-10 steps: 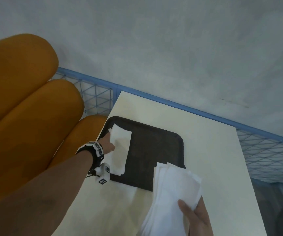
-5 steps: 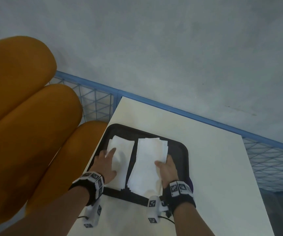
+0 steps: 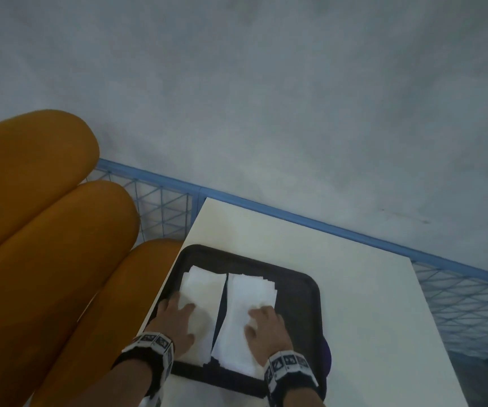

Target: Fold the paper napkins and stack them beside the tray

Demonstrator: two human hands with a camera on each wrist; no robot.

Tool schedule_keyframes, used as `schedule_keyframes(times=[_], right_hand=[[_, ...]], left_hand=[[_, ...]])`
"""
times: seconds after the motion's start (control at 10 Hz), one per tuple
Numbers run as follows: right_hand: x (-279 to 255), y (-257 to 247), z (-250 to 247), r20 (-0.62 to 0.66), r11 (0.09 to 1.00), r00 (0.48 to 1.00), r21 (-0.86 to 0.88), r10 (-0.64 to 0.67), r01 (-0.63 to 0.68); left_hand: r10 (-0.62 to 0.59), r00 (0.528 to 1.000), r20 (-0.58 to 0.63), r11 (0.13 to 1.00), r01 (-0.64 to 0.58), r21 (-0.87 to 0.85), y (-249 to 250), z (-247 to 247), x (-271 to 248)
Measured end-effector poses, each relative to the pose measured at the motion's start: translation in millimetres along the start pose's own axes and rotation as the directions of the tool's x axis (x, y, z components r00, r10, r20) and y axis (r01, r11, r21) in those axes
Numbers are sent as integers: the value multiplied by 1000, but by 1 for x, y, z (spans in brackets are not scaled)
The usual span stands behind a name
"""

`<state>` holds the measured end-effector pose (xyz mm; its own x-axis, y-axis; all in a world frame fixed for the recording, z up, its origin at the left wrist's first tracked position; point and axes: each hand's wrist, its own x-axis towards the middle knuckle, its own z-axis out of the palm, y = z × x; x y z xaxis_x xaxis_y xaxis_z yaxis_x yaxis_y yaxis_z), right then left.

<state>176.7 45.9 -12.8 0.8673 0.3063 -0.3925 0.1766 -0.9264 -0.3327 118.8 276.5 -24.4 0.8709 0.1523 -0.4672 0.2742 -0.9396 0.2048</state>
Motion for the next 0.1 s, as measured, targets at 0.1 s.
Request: schedule_keyframes(times=[0.1], right_hand=[[-17,11,-14,89,996,993,67,-72,67]], left_hand=[[7,1000,16,999,-6,-46,5,-3,-15]])
